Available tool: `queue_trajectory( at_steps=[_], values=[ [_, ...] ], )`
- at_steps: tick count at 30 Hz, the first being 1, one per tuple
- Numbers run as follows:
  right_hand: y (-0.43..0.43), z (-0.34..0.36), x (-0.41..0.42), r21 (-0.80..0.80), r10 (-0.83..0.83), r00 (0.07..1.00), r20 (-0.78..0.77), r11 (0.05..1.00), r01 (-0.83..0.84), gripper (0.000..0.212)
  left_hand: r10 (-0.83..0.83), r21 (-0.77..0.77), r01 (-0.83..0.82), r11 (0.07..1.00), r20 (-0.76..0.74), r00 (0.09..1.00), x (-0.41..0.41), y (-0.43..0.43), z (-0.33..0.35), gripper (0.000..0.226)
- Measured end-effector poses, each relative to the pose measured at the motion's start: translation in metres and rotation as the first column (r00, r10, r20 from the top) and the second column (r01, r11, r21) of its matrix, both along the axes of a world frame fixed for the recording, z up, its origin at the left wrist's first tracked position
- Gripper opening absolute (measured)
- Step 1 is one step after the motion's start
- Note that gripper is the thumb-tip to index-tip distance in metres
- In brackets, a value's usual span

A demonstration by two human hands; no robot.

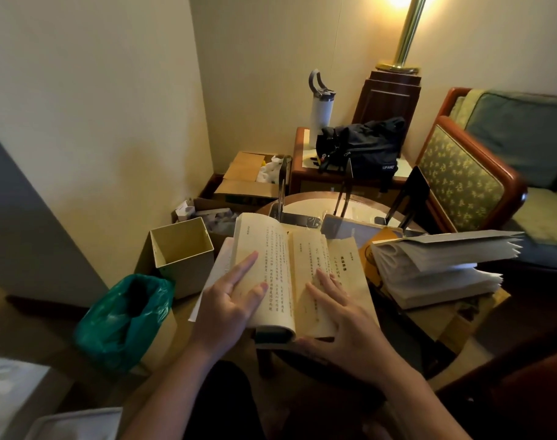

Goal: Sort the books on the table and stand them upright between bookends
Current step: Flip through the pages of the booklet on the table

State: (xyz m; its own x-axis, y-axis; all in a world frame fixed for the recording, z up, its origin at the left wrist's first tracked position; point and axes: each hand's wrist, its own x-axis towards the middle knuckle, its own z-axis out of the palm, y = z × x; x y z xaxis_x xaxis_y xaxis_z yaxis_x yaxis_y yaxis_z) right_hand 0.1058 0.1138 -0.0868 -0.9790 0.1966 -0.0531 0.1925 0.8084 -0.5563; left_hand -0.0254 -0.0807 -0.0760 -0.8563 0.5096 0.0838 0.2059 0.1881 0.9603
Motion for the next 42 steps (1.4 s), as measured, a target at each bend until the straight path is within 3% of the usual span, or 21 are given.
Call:
queue_trajectory(
  at_steps=[5,11,19,24,31,36,42],
  values=[
    [0.002,0.002,0.0,-0.034,0.001,1.0,0.007,0.999,-0.001,0.104,0.017,0.001,-0.017,1.0,-0.084,0.996,0.002,0.005,-0.006,0.048],
    [0.0,0.004,0.002,-0.049,-0.023,0.999,-0.038,0.999,0.021,0.092,0.016,-0.039,-0.022,0.999,-0.155,0.988,-0.005,0.005,-0.009,0.049],
    [-0.012,0.011,0.003,-0.215,-0.152,0.983,-0.1,0.968,0.128,0.089,0.002,-0.055,-0.011,0.998,-0.16,0.987,-0.005,0.004,-0.008,0.054],
    [-0.024,0.018,0.004,-0.32,-0.224,0.963,-0.153,0.933,0.166,0.08,-0.003,0.004,0.003,1.0,-0.053,0.999,-0.003,0.006,-0.004,0.049],
    [-0.038,0.037,-0.007,-0.189,-0.151,0.98,-0.134,0.974,0.124,0.088,-0.073,0.041,0.072,0.997,0.033,0.997,-0.003,0.007,0.003,0.055],
    [-0.054,0.043,-0.024,-0.053,-0.049,0.996,-0.08,0.998,0.045,0.088,-0.075,0.204,0.044,0.978,0.145,0.987,-0.007,0.014,0.017,0.05],
    [-0.06,0.044,-0.028,-0.025,0.031,0.997,-0.071,0.999,-0.033,0.088,-0.226,0.277,0.159,0.948,0.231,0.946,-0.008,0.01,0.024,0.062]
  ],
)
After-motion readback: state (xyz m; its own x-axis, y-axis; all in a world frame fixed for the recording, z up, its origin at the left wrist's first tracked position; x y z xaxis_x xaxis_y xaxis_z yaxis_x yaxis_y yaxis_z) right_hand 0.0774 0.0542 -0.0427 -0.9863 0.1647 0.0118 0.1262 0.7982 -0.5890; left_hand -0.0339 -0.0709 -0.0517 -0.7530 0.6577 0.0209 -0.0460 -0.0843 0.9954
